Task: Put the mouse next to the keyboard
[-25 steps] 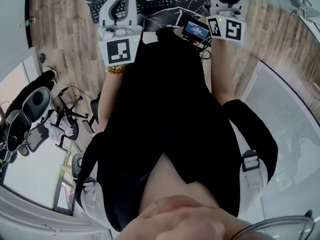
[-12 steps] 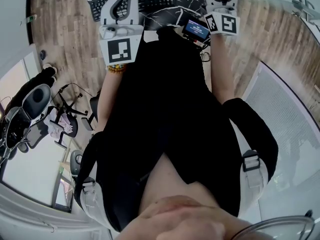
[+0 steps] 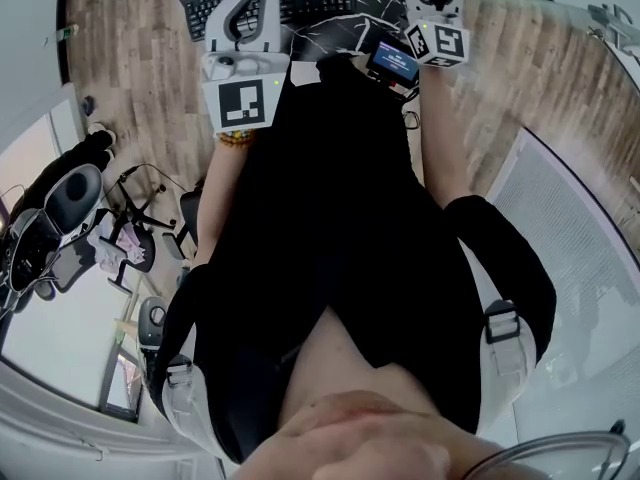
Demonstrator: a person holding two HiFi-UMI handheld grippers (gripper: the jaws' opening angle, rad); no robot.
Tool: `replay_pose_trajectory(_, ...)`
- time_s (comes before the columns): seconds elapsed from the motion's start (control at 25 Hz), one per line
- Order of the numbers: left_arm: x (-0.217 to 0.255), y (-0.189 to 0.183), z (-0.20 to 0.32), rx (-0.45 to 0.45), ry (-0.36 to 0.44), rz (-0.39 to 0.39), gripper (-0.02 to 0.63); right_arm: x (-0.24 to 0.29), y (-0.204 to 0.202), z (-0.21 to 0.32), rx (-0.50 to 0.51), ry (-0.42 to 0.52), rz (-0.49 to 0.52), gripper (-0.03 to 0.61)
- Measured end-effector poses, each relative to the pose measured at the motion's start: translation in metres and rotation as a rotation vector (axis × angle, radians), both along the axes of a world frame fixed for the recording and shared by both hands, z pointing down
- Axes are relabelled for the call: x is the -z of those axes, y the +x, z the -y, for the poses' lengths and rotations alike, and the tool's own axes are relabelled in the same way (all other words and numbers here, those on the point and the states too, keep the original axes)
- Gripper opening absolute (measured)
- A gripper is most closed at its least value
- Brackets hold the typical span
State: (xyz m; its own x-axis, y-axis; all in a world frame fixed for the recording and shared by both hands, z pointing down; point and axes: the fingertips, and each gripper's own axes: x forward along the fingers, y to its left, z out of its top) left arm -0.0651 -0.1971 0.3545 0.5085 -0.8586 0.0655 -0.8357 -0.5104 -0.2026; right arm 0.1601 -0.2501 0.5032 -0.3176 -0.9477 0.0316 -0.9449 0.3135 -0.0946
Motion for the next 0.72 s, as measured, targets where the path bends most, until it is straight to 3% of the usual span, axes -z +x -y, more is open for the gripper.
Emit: replay_pose_trajectory(0.72, -0.008, -0.013, -0.003, 0.033, -0.014, 0.002, 0.014, -0.087, -0.006, 0.010, 0.011, -0.178, -0.031, 0.281)
